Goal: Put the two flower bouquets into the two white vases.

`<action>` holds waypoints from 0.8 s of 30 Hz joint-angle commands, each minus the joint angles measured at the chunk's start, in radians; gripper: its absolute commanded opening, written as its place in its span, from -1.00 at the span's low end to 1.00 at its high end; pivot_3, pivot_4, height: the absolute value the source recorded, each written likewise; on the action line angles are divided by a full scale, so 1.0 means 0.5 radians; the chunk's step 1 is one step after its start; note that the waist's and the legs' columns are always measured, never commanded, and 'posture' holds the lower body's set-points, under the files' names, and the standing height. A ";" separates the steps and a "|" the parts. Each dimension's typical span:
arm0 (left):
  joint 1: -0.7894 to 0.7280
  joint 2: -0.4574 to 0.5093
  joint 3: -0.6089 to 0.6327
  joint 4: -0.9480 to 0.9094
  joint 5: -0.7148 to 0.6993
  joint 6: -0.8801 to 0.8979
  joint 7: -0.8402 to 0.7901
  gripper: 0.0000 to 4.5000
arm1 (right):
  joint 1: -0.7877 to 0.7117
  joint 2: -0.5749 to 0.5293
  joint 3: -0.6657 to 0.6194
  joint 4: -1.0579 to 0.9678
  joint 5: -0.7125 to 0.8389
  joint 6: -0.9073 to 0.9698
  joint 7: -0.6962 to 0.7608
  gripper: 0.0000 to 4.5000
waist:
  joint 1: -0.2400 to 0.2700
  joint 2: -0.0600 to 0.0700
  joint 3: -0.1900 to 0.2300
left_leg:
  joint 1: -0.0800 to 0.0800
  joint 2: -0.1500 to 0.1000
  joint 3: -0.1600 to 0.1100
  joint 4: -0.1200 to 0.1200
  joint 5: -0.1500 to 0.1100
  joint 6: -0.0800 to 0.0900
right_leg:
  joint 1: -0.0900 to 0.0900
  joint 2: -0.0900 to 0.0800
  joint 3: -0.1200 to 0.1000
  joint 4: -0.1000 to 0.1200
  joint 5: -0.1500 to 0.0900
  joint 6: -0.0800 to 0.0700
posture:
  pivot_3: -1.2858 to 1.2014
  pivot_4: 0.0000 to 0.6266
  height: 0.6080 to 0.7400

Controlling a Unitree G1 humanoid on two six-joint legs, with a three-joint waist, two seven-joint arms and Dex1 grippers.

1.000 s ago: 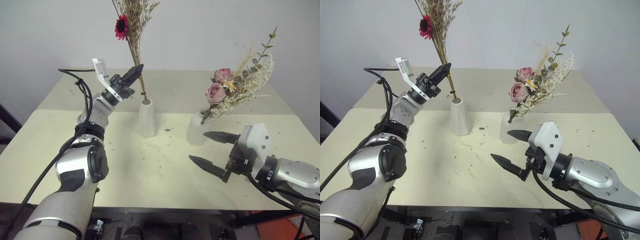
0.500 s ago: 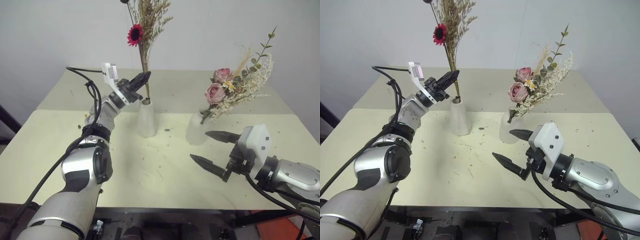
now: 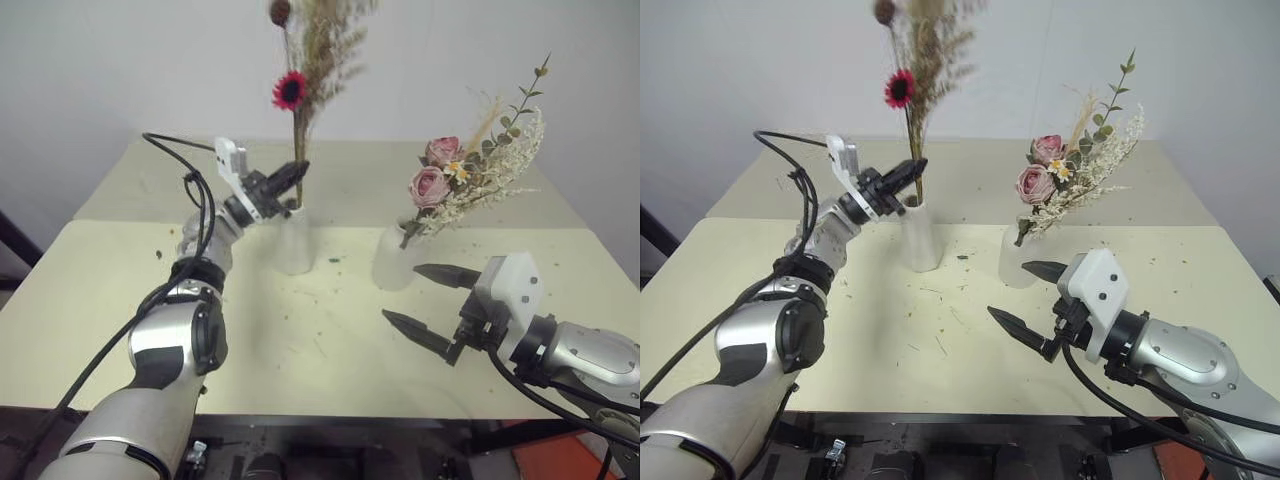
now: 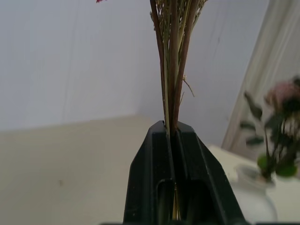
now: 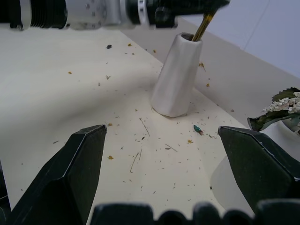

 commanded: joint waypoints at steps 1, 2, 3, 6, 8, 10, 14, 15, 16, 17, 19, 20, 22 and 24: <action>-0.002 0.010 -0.001 -0.040 -0.001 -0.067 -0.035 -0.99 | 0.004 0.004 -0.057 -0.057 -0.021 -0.071 0.002 1.00 | 0.000 0.000 0.000 | -0.001 0.000 0.000 0.000 0.000 0.000 | -0.001 0.000 0.000 0.000 0.000 -0.001 | 0.03 -0.52 1.00; 0.006 0.010 0.008 -0.046 -0.011 -0.065 -0.037 -0.99 | 0.007 0.006 -0.056 -0.057 -0.024 -0.074 0.005 1.00 | 0.001 0.000 0.000 | -0.001 0.000 0.000 0.000 0.000 0.000 | -0.001 0.000 0.000 0.000 0.001 -0.002 | 0.03 -0.52 1.00; 0.012 0.011 0.014 -0.049 -0.018 -0.068 -0.037 -0.99 | 0.009 0.007 -0.055 -0.057 -0.029 -0.078 0.007 1.00 | 0.001 0.000 0.000 | -0.001 0.000 0.000 0.000 0.000 0.000 | -0.001 0.000 0.000 0.000 0.001 -0.002 | 0.03 -0.52 1.00; 0.035 0.009 0.022 -0.054 -0.021 -0.101 -0.024 -0.99 | 0.013 0.006 -0.051 -0.050 -0.040 -0.092 0.019 1.00 | 0.003 0.000 0.000 | -0.001 0.000 0.000 0.000 0.000 0.000 | -0.001 0.000 0.000 0.000 0.001 -0.002 | 0.03 -0.52 1.00; 0.053 0.003 0.026 -0.065 -0.024 -0.137 -0.021 -0.99 | 0.012 0.005 -0.047 -0.043 -0.052 -0.104 0.029 1.00 | 0.002 0.000 0.000 | -0.001 0.000 0.000 0.000 0.000 0.000 | -0.001 0.000 0.000 0.000 0.001 -0.002 | 0.03 -0.52 1.00; 0.064 -0.001 0.026 -0.075 -0.025 -0.162 -0.022 -0.99 | 0.009 0.006 -0.044 -0.036 -0.062 -0.113 0.040 1.00 | 0.002 0.000 0.000 | -0.001 0.000 0.000 0.000 0.000 0.000 | -0.001 0.000 0.000 0.000 0.001 -0.002 | 0.03 -0.52 1.00; 0.063 -0.003 0.047 -0.093 -0.066 -0.134 -0.068 -0.99 | 0.010 0.006 -0.037 -0.021 -0.088 -0.130 0.064 1.00 | -0.002 0.000 0.000 | 0.000 0.000 0.000 0.000 0.000 0.000 | 0.000 0.000 0.000 0.001 0.001 -0.002 | 0.03 -0.52 1.00; 0.063 -0.002 0.054 -0.102 -0.080 -0.125 -0.088 -0.99 | 0.010 0.007 -0.036 -0.018 -0.093 -0.134 0.068 1.00 | -0.002 0.000 0.000 | 0.000 0.000 0.000 0.000 0.000 0.000 | 0.000 0.000 0.000 0.001 0.001 -0.002 | 0.03 -0.52 1.00; 0.065 -0.004 0.057 -0.115 -0.086 -0.135 -0.094 -0.99 | 0.011 0.008 -0.034 -0.014 -0.098 -0.139 0.073 1.00 | -0.002 0.000 0.000 | 0.000 0.000 0.000 0.000 0.000 0.000 | 0.000 0.000 0.000 0.001 0.001 -0.002 | 0.03 -0.52 1.00; 0.069 -0.005 0.056 -0.131 -0.086 -0.156 -0.099 -0.99 | 0.012 0.010 -0.032 -0.011 -0.104 -0.143 0.078 1.00 | -0.002 0.000 0.000 | 0.000 0.000 0.000 0.000 0.000 0.000 | 0.000 0.000 0.000 0.000 0.001 -0.002 | 0.03 -0.52 1.00; 0.084 -0.003 0.051 -0.182 -0.098 -0.176 -0.132 -0.99 | 0.013 0.012 -0.030 -0.007 -0.113 -0.150 0.086 1.00 | -0.003 0.000 0.000 | -0.001 0.000 0.000 0.000 0.000 0.000 | 0.000 0.000 0.000 0.000 0.001 -0.002 | 0.03 -0.52 1.00; 0.099 -0.001 0.050 -0.219 -0.111 -0.176 -0.159 -0.99 | 0.014 0.013 -0.030 -0.005 -0.117 -0.153 0.089 1.00 | -0.003 0.000 0.000 | -0.001 0.000 0.000 0.000 0.000 0.000 | -0.001 0.000 0.000 0.000 0.001 -0.002 | 0.03 -0.52 1.00; 0.135 0.006 0.049 -0.301 -0.144 -0.139 -0.210 -0.99 | 0.014 0.015 -0.026 0.002 -0.128 -0.158 0.096 1.00 | -0.003 0.000 0.000 | -0.001 0.000 0.000 0.000 0.000 0.000 | -0.001 0.000 0.000 0.000 0.002 -0.003 | 0.03 -0.52 1.00; 0.168 0.009 0.041 -0.359 -0.155 -0.113 -0.225 -0.99 | 0.013 0.019 -0.021 0.008 -0.138 -0.163 0.104 1.00 | -0.004 0.000 0.000 | 0.000 0.000 0.000 0.000 0.000 0.000 | 0.000 0.000 0.000 0.000 0.002 -0.003 | 0.03 -0.52 1.00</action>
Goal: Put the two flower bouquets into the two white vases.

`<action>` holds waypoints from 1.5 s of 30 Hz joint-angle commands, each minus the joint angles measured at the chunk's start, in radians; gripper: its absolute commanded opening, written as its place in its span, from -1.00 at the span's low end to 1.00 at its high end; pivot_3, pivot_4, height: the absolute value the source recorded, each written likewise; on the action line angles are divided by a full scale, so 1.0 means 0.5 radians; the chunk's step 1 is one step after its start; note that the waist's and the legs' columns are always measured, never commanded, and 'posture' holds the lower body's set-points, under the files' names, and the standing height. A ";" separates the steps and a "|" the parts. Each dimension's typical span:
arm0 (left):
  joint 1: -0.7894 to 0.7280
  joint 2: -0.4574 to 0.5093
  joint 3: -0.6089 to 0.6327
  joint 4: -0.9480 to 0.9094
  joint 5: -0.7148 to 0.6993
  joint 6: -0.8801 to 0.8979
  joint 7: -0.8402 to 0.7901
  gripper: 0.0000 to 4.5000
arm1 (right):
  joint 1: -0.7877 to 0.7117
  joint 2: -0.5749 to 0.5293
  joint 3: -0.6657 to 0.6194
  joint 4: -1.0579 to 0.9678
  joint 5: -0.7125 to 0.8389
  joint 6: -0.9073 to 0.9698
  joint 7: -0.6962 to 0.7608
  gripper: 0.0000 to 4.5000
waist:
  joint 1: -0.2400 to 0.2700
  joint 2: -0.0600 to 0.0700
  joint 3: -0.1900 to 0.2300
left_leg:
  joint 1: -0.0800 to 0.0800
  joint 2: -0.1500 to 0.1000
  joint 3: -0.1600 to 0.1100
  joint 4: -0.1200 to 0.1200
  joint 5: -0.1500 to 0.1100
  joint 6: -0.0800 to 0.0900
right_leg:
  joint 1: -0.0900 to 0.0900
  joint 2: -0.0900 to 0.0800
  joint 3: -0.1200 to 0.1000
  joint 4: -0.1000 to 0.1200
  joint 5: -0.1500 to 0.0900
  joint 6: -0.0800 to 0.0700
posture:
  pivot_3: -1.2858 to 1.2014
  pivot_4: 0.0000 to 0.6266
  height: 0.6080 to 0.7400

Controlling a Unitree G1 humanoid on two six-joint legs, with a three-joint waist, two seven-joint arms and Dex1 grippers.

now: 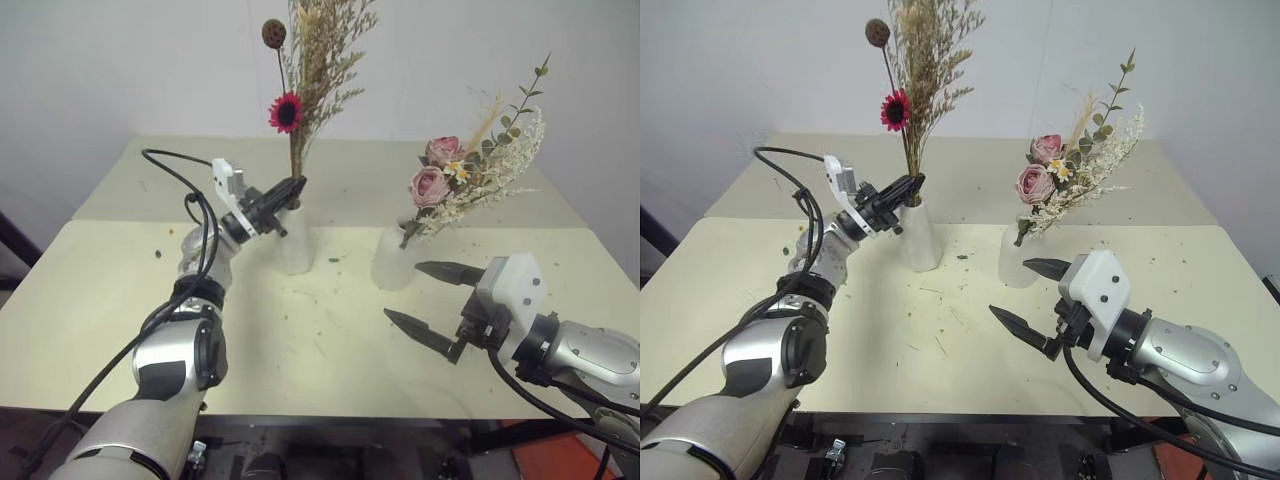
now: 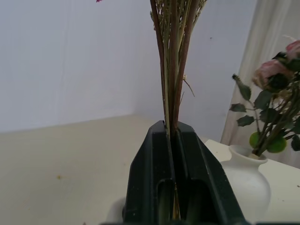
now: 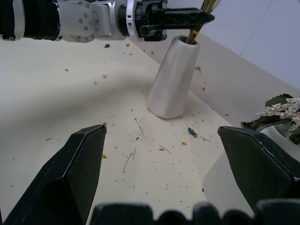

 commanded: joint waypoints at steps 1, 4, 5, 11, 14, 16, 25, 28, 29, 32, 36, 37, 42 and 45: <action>0.036 0.023 -0.002 -0.156 -0.060 0.032 -0.052 -0.99 | -0.005 0.013 -0.024 -0.011 -0.017 -0.069 0.014 1.00 | -0.001 0.000 0.000 | 0.000 0.000 0.000 0.000 0.000 0.000 | 0.000 0.000 0.000 0.000 0.000 0.000 | 0.03 -0.52 1.00; 0.074 0.049 -0.026 -0.178 -0.038 0.068 -0.037 -0.99 | -0.028 0.019 -0.006 0.008 -0.027 -0.078 0.027 1.00 | -0.003 0.000 0.000 | 0.001 0.000 0.000 0.000 0.000 0.000 | 0.000 0.000 0.000 0.001 0.000 0.000 | 0.03 -0.52 1.00; 0.077 0.056 -0.026 -0.175 -0.037 0.082 -0.016 -0.88 | -0.037 0.019 -0.001 0.016 -0.029 -0.080 0.031 1.00 | -0.004 0.000 0.000 | 0.001 0.000 0.000 0.000 0.000 0.000 | 0.000 0.000 0.000 0.000 0.000 0.000 | 0.03 -0.52 1.00; 0.065 0.080 -0.041 -0.154 -0.027 0.090 0.057 -0.04 | -0.061 0.018 0.016 0.051 -0.049 -0.096 0.061 1.00 | -0.002 0.000 0.000 | 0.000 0.000 0.000 0.000 0.000 0.000 | 0.000 0.000 0.000 0.000 0.000 0.000 | 0.03 -0.52 1.00; 0.071 0.090 -0.047 -0.176 -0.040 0.092 0.028 0.39 | -0.063 0.020 0.014 0.055 -0.052 -0.096 0.073 1.00 | -0.001 0.000 0.000 | 0.000 0.000 0.000 0.000 0.000 0.000 | 0.000 0.000 0.000 0.000 0.000 0.000 | 0.03 -0.52 1.00; 0.075 0.097 -0.043 -0.197 -0.051 0.106 0.030 0.68 | -0.065 0.019 0.016 0.059 -0.056 -0.095 0.075 1.00 | -0.002 0.000 0.000 | 0.000 0.000 0.000 0.000 0.000 0.000 | 0.000 0.000 0.000 0.000 0.000 0.000 | 0.03 -0.52 1.00; 0.262 0.249 -0.090 -0.510 -0.095 0.280 -0.077 1.00 | -0.063 0.019 0.006 0.053 -0.056 -0.084 0.072 1.00 | -0.012 0.000 0.000 | 0.001 0.001 0.000 0.000 0.000 0.000 | 0.000 0.000 0.000 0.001 0.000 -0.001 | 0.03 -0.52 1.00; 0.358 0.320 -0.049 -0.622 -0.147 0.354 -0.042 1.00 | -0.066 0.019 0.008 0.061 -0.056 -0.085 0.074 1.00 | -0.010 0.000 0.000 | 0.002 0.001 0.000 0.000 0.000 0.000 | 0.000 0.000 0.000 0.002 0.000 -0.001 | 0.03 -0.52 1.00; 0.388 0.342 -0.045 -0.647 -0.150 0.362 -0.034 1.00 | -0.067 0.020 0.011 0.065 -0.056 -0.086 0.077 1.00 | -0.009 0.000 0.000 | 0.002 0.001 0.000 0.000 0.000 0.000 | 0.000 0.000 0.000 0.002 0.000 -0.001 | 0.03 -0.52 1.00; 0.422 0.374 -0.046 -0.676 -0.108 0.347 0.119 1.00 | -0.072 0.021 0.023 0.081 -0.060 -0.094 0.090 1.00 | -0.005 0.000 0.000 | 0.002 0.001 0.000 0.000 0.000 0.000 | 0.000 0.000 0.000 0.002 0.000 -0.001 | 0.03 -0.52 1.00; 0.504 0.460 -0.030 -0.844 -0.177 0.423 0.094 1.00 | -0.089 0.020 0.033 0.100 -0.065 -0.096 0.105 1.00 | 0.002 0.000 0.000 | 0.002 0.001 0.000 0.001 0.000 0.000 | 0.001 0.000 0.000 0.001 0.000 -0.001 | 0.03 -0.52 1.00; 0.542 0.502 -0.031 -0.912 -0.196 0.465 0.066 1.00 | -0.089 0.018 0.028 0.100 -0.065 -0.095 0.110 1.00 | -0.001 0.000 0.000 | 0.002 0.001 0.000 0.001 0.000 0.000 | 0.001 0.000 0.000 0.001 0.001 -0.001 | 0.03 -0.52 1.00; 0.834 0.833 -0.095 -1.385 -0.204 0.593 -0.173 1.00 | 0.015 -0.044 -0.184 0.118 0.007 -0.060 0.183 1.00 | -0.020 0.000 0.000 | 0.002 0.003 0.000 0.000 0.000 0.000 | -0.002 0.001 0.001 0.003 0.001 -0.003 | 0.03 -0.52 1.00; 0.985 1.028 -0.076 -1.646 -0.254 0.698 -0.264 1.00 | 0.141 -0.121 -0.391 0.179 0.063 -0.046 0.307 1.00 | -0.005 0.000 0.000 | 0.003 0.004 0.000 0.000 0.000 0.000 | 0.000 0.001 0.001 0.003 0.001 -0.003 | 0.03 -0.52 1.00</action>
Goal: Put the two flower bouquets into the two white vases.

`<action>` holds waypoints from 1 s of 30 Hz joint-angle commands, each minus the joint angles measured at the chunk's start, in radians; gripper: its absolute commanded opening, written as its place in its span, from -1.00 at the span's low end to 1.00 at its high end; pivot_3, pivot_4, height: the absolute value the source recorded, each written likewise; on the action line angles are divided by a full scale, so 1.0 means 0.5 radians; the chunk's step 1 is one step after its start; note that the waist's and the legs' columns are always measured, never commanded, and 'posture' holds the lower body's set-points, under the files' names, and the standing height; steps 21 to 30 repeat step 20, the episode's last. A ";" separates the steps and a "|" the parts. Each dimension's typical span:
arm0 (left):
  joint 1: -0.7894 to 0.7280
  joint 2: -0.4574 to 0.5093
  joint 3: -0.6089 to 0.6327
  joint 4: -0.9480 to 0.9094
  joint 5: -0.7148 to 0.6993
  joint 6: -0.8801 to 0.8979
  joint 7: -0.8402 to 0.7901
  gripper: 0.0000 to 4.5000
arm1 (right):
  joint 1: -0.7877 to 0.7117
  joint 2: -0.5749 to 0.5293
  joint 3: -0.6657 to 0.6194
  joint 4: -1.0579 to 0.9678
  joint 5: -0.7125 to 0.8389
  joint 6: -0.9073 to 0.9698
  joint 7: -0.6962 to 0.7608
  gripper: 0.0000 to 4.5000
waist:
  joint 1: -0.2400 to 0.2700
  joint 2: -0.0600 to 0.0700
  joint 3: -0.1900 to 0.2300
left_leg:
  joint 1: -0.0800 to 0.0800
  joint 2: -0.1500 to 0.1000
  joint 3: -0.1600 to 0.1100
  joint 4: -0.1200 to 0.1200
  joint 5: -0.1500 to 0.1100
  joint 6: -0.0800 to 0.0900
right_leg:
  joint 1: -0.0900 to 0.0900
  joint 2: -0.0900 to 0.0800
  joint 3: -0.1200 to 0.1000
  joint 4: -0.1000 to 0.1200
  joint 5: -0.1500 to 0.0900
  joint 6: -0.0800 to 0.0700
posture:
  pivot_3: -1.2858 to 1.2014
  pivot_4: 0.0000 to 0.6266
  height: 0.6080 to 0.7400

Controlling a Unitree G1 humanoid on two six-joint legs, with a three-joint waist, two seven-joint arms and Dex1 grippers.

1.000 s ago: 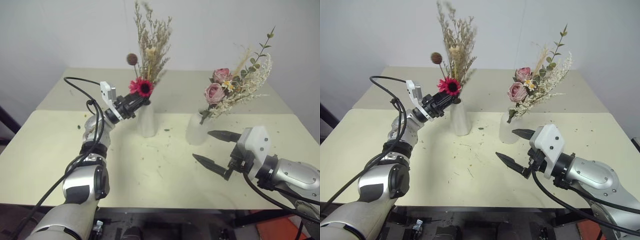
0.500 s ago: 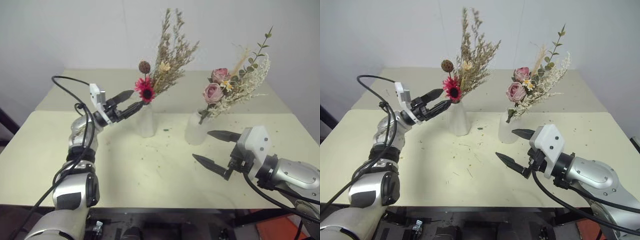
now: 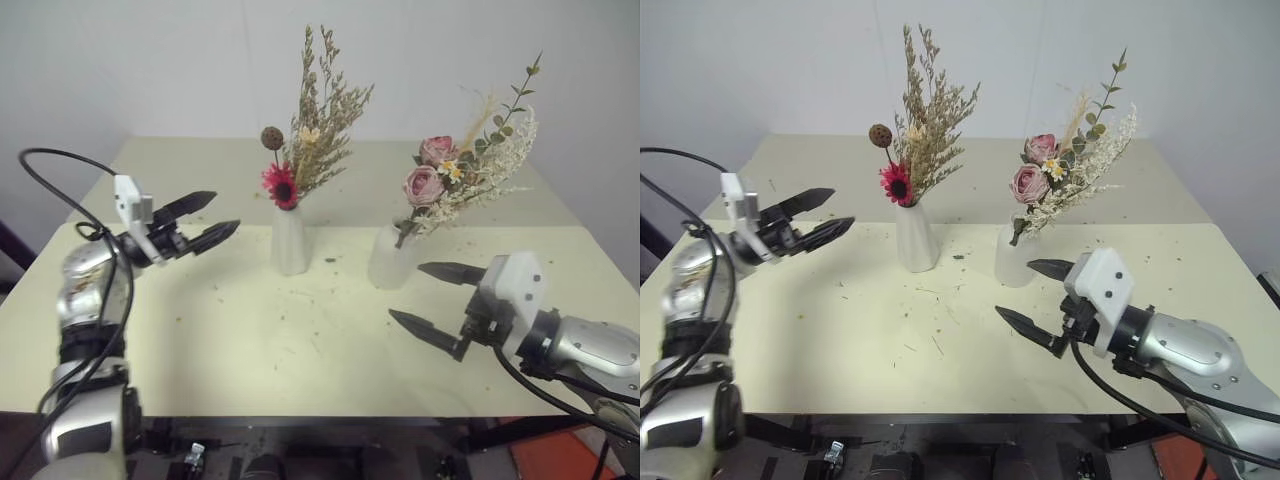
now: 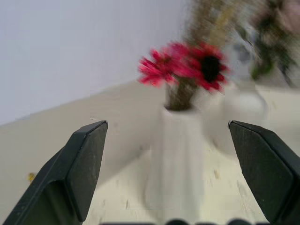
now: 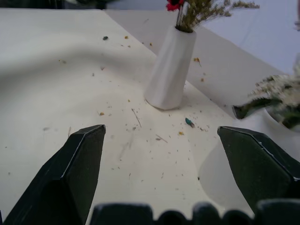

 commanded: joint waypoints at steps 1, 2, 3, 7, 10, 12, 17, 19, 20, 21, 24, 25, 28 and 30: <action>0.108 0.201 0.040 -0.341 -0.079 0.085 -0.094 1.00 | 0.103 -0.102 -0.295 0.041 0.071 -0.010 0.146 1.00 | 0.013 0.000 0.000 | 0.000 0.000 0.000 0.000 0.000 0.000 | 0.001 0.000 0.000 -0.001 -0.001 0.001 | 0.03 -0.52 1.00; 0.162 0.246 0.043 -0.411 -0.076 0.085 -0.096 1.00 | 0.148 -0.138 -0.362 0.074 0.069 -0.014 0.203 1.00 | 0.023 0.000 0.000 | 0.001 0.000 0.000 0.000 0.000 0.000 | 0.002 -0.001 0.000 -0.001 -0.001 0.001 | 0.03 -0.52 1.00; 0.212 0.287 0.046 -0.476 -0.077 0.096 -0.093 1.00 | 0.195 -0.176 -0.428 0.111 0.061 -0.022 0.265 1.00 | 0.030 0.000 0.000 | 0.003 0.000 0.000 0.000 0.000 0.000 | 0.004 -0.001 0.000 -0.002 -0.003 0.005 | 0.03 -0.52 1.00; 0.363 0.396 0.111 -0.703 -0.111 0.177 -0.022 1.00 | 0.360 -0.347 -0.696 0.322 -0.011 -0.079 0.558 1.00 | 0.044 0.000 -0.001 | 0.005 0.001 0.002 0.000 0.000 0.000 | 0.006 0.000 0.000 -0.003 -0.008 0.011 | 0.03 -0.52 1.00; 0.441 0.439 0.172 -0.837 -0.162 0.236 0.024 1.00 | 0.380 -0.444 -0.813 0.507 -0.089 -0.140 0.689 1.00 | 0.045 0.000 -0.001 | 0.005 0.002 0.002 0.000 0.000 0.000 | 0.005 0.000 0.000 -0.003 -0.008 0.011 | 0.03 -0.52 1.00; 0.444 0.438 0.213 -0.906 -0.230 0.294 0.080 1.00 | 0.349 -0.498 -0.839 0.615 -0.129 -0.169 0.736 1.00 | 0.043 0.000 -0.001 | 0.005 0.002 0.002 0.000 0.000 0.000 | 0.005 0.000 0.000 -0.003 -0.008 0.011 | 0.03 -0.52 1.00; 0.433 0.419 0.253 -0.846 -0.282 0.278 0.089 1.00 | 0.307 -0.541 -0.771 0.592 -0.122 -0.088 0.716 1.00 | 0.025 0.000 -0.001 | 0.006 0.002 0.003 0.000 0.000 0.000 | 0.005 0.001 0.000 -0.002 -0.008 0.011 | 0.03 -0.52 1.00; 0.452 0.407 0.239 -0.830 -0.249 0.246 0.113 1.00 | 0.366 -0.528 -0.794 0.542 -0.128 -0.044 0.717 1.00 | 0.022 0.000 -0.001 | 0.004 0.002 0.003 0.000 0.000 0.000 | 0.005 0.000 0.000 -0.003 -0.008 0.011 | 0.03 -0.52 1.00; 0.466 0.407 0.242 -0.835 -0.245 0.242 0.123 1.00 | 0.402 -0.514 -0.829 0.524 -0.127 -0.028 0.727 1.00 | 0.022 0.000 -0.001 | 0.004 0.002 0.003 0.000 0.000 0.000 | 0.005 0.000 0.000 -0.003 -0.008 0.011 | 0.03 -0.52 1.00; 0.466 0.407 0.242 -0.835 -0.245 0.242 0.123 1.00 | 0.402 -0.514 -0.829 0.524 -0.127 -0.028 0.727 1.00 | 0.022 0.000 -0.001 | 0.004 0.002 0.003 0.000 0.000 0.000 | 0.005 0.000 0.000 -0.003 -0.008 0.011 | 0.03 -0.52 1.00; 0.466 0.407 0.242 -0.835 -0.245 0.242 0.123 1.00 | 0.402 -0.514 -0.829 0.524 -0.127 -0.028 0.727 1.00 | 0.022 0.000 -0.001 | 0.004 0.002 0.003 0.000 0.000 0.000 | 0.005 0.000 0.000 -0.003 -0.008 0.011 | 0.03 -0.52 1.00; 0.466 0.407 0.242 -0.835 -0.245 0.242 0.123 1.00 | 0.402 -0.514 -0.829 0.524 -0.127 -0.028 0.727 1.00 | 0.022 0.000 -0.001 | 0.004 0.002 0.003 0.000 0.000 0.000 | 0.005 0.000 0.000 -0.003 -0.008 0.011 | 0.03 -0.52 1.00; 0.466 0.407 0.242 -0.835 -0.245 0.242 0.123 1.00 | 0.402 -0.514 -0.829 0.524 -0.127 -0.028 0.727 1.00 | 0.022 0.000 -0.001 | 0.004 0.002 0.003 0.000 0.000 0.000 | 0.005 0.000 0.000 -0.003 -0.008 0.011 | 0.03 -0.52 1.00; 0.466 0.407 0.242 -0.835 -0.245 0.242 0.123 1.00 | 0.402 -0.514 -0.829 0.524 -0.127 -0.028 0.727 1.00 | 0.022 0.000 -0.001 | 0.004 0.002 0.003 0.000 0.000 0.000 | 0.005 0.000 0.000 -0.003 -0.008 0.011 | 0.03 -0.52 1.00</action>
